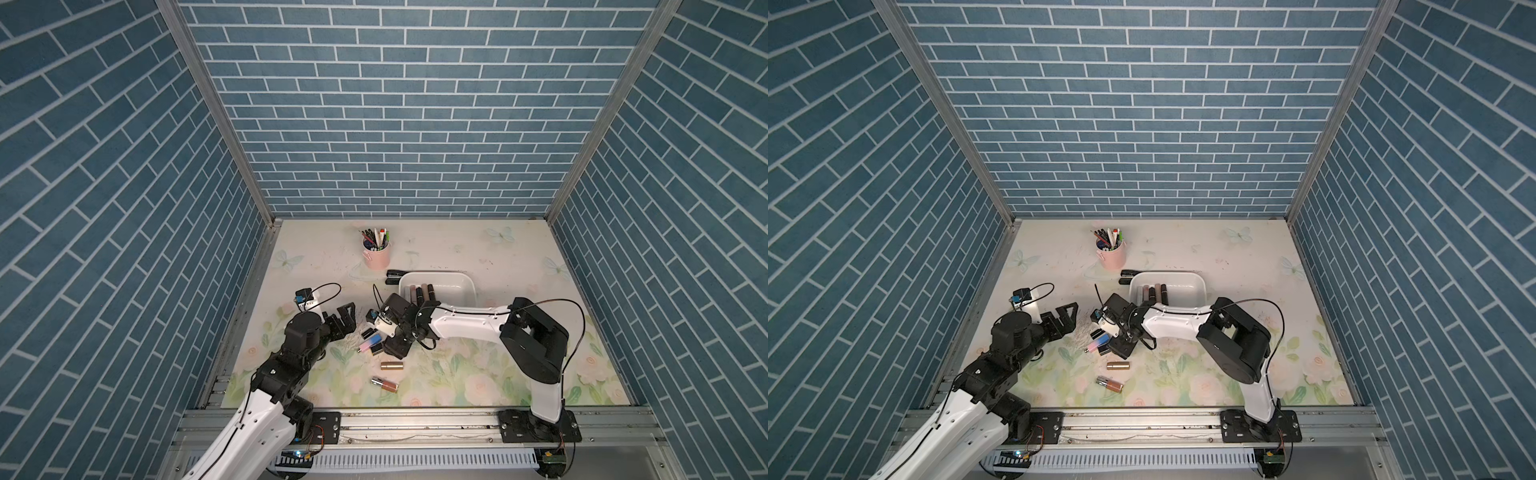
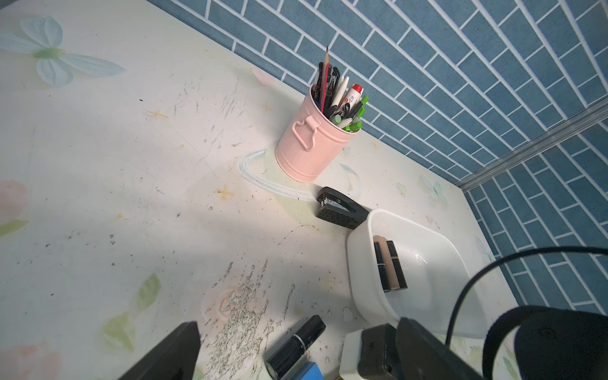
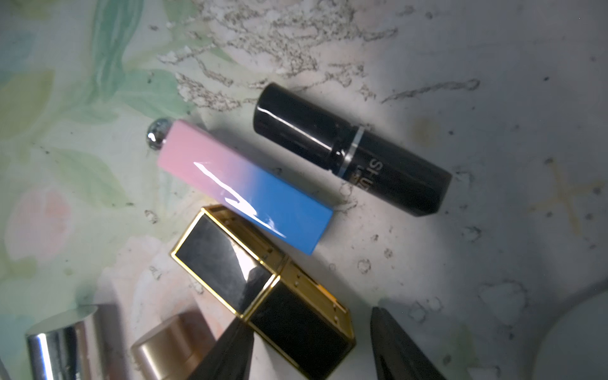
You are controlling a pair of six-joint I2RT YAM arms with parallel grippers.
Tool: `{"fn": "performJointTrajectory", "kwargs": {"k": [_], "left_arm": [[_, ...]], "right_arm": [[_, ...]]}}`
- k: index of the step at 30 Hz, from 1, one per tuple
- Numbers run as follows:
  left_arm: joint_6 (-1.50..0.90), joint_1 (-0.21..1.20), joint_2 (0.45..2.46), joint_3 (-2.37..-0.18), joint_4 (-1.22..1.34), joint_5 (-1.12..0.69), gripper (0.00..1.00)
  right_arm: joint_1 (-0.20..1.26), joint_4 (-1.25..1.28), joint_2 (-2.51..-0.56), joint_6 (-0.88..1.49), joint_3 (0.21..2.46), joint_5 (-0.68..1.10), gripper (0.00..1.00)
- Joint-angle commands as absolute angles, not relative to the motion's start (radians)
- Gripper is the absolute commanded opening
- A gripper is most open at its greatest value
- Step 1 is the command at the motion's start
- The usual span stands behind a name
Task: Put the lipstick into the storage box
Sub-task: Pick up the lipstick at the center of the board.
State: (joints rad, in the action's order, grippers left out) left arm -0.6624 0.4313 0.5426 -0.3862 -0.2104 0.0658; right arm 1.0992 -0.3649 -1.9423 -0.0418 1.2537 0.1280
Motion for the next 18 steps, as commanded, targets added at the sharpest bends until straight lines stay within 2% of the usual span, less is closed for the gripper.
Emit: {"fn": "performJointTrajectory", "kwargs": {"k": [1,10,18], "left_arm": [[-0.653,0.427,0.525,-0.391,-0.22,0.083,0.99],[-0.652,0.425,0.531,-0.394,-0.22,0.082,1.0],[-0.659,0.426,0.507,-0.396,-0.236,0.103,1.0]], "right_arm": [[1.1,-0.357,-1.96,-0.113,1.293,0.181,0.62],[1.109,-0.364,-1.99,-0.194,1.319,0.167,0.64],[1.109,-0.373,-2.039,-0.194,1.332,0.159,0.62]]}}
